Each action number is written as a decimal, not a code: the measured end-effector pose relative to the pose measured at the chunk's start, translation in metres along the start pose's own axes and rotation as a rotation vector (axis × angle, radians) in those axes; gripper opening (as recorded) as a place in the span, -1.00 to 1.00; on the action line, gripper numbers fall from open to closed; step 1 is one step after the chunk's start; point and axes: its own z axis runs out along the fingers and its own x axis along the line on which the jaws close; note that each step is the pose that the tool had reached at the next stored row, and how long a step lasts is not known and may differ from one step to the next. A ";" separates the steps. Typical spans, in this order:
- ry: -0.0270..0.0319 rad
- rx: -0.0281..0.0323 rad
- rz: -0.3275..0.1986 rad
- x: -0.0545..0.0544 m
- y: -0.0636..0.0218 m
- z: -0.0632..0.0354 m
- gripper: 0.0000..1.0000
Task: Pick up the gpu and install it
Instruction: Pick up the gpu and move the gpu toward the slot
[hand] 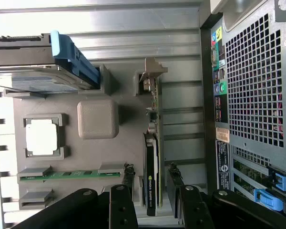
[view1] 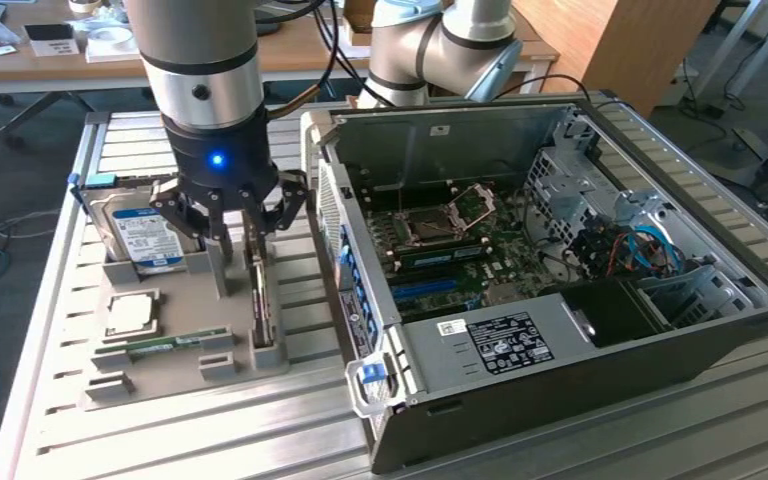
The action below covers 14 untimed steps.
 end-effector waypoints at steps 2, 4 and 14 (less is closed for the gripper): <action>0.0000 0.0000 0.000 0.000 0.0000 0.0000 -0.17; 0.0001 0.0000 0.000 0.000 0.0000 0.0000 -0.17; 0.0001 0.0000 0.000 0.000 -0.0001 0.0025 -0.17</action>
